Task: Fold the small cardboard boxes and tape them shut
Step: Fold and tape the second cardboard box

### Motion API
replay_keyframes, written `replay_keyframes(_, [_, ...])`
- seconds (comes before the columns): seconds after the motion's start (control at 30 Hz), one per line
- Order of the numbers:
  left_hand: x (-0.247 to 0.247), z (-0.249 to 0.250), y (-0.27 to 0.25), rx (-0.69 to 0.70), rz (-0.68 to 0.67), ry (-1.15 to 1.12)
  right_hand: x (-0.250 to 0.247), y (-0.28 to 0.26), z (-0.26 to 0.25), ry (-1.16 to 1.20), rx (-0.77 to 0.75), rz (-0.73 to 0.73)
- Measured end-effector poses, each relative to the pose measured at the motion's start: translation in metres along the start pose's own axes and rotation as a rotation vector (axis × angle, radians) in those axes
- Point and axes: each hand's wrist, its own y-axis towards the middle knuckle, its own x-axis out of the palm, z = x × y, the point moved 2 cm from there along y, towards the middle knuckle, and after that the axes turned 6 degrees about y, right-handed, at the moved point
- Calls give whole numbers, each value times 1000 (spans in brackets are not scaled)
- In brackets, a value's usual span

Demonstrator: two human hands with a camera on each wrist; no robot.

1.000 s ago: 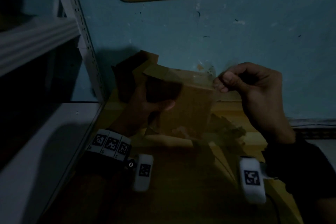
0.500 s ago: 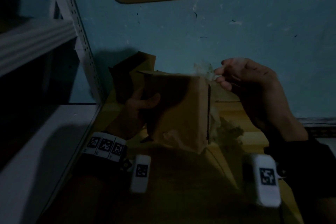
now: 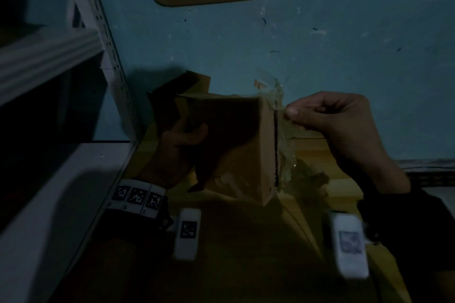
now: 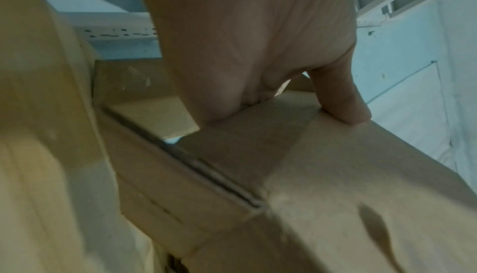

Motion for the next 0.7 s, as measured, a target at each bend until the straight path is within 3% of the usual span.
replay_keyframes(0.2, [1,4,-2,2,-8,7,-5,0,2,-34,24,4])
replay_keyframes(0.5, [-3,1,3,29,65,0,2,-2,14,-271,264,-320])
replay_keyframes(0.7, [-2,1,3,-19,58,37,3,-1,14,-276,247,-265])
